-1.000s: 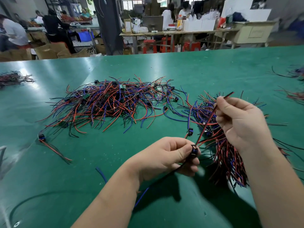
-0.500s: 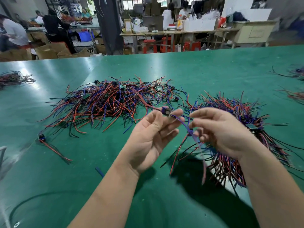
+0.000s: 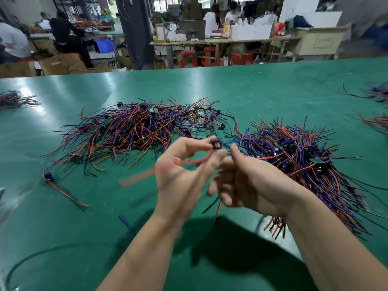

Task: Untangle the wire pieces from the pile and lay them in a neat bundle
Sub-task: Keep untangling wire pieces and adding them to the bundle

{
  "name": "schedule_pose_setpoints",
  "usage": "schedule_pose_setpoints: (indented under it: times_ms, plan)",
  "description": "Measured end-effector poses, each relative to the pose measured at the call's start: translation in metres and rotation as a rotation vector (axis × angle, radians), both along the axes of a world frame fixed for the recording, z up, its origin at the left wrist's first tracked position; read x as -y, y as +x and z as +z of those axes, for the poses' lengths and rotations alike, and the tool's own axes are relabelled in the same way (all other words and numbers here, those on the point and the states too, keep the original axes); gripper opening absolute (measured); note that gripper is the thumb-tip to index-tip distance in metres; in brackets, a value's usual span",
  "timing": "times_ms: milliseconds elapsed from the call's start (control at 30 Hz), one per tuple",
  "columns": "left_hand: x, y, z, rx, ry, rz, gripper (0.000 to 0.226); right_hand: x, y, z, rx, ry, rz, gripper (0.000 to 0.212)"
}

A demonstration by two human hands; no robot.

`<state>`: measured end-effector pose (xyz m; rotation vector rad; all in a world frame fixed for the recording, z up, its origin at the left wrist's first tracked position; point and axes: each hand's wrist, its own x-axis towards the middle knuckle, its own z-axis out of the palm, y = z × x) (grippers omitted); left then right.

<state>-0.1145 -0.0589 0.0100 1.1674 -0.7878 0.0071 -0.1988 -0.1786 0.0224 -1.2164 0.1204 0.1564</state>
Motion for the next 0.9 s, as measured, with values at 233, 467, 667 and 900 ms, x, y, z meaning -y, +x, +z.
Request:
schedule_pose_setpoints:
  times_ms: [233, 467, 667, 900]
  plan:
    - [0.003, -0.002, -0.009, 0.478, 0.265, 0.113, 0.027, 0.005, 0.006, 0.002, 0.121, 0.081, -0.519, 0.023]
    - [0.010, 0.005, -0.005, -0.314, 0.276, -0.079, 0.054, 0.011, 0.002, 0.004, 0.098, -0.032, -0.570, 0.022]
    - [0.002, 0.000, 0.002, -0.538, 0.444, -0.475, 0.041, 0.011, 0.003, -0.002, 0.134, -0.106, -0.508, 0.021]
    - [0.004, -0.009, -0.007, -0.447, 0.536, -0.515, 0.023, 0.015, 0.002, 0.000, 0.202, -0.248, -0.765, 0.026]
